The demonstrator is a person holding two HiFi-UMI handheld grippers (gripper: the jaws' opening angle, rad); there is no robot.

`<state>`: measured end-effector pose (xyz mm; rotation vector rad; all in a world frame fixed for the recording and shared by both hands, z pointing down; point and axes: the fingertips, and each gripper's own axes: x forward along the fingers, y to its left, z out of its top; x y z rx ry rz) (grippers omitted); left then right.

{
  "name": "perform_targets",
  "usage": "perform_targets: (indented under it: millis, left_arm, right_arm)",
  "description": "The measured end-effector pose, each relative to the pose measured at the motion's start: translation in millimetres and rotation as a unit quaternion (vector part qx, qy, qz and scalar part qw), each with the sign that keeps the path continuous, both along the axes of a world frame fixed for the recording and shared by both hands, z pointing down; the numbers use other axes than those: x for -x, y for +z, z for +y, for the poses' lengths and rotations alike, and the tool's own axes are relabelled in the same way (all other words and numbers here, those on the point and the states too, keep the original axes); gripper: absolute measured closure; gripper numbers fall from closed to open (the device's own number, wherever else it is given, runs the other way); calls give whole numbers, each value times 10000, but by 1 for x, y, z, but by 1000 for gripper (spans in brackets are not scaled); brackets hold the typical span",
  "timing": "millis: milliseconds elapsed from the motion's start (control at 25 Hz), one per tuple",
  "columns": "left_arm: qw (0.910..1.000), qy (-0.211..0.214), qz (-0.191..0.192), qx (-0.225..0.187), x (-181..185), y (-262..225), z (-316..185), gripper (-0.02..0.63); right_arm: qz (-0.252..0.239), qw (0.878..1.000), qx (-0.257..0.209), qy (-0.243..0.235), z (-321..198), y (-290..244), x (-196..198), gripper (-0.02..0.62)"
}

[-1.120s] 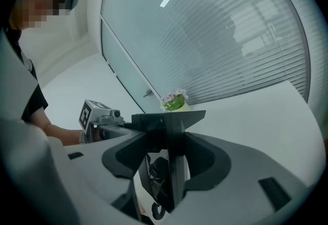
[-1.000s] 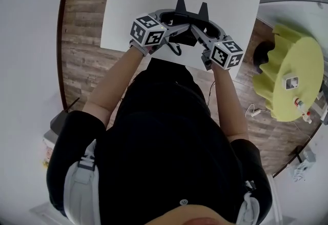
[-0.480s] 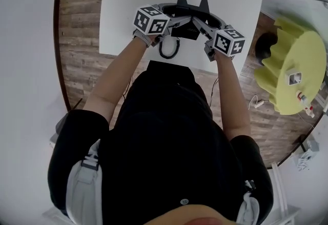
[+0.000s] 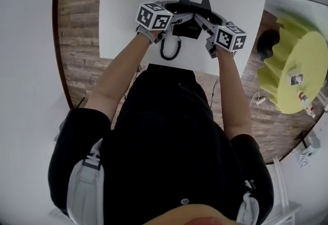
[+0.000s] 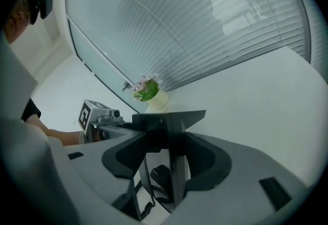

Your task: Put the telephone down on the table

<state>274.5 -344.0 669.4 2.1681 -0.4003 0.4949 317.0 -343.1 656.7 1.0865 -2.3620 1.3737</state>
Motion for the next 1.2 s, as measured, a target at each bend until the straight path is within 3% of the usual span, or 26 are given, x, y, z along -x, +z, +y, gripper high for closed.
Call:
perform_targets:
  millis: [880, 1200]
  left_arm:
    - [9973, -278, 114, 674, -7, 37, -33, 348]
    - [9976, -255, 209, 609, -7, 36, -34, 348]
  right_arm:
    - [-146, 9984, 497, 209, -34, 36, -9, 353]
    - [-180, 9984, 500, 204, -35, 36, -9, 351]
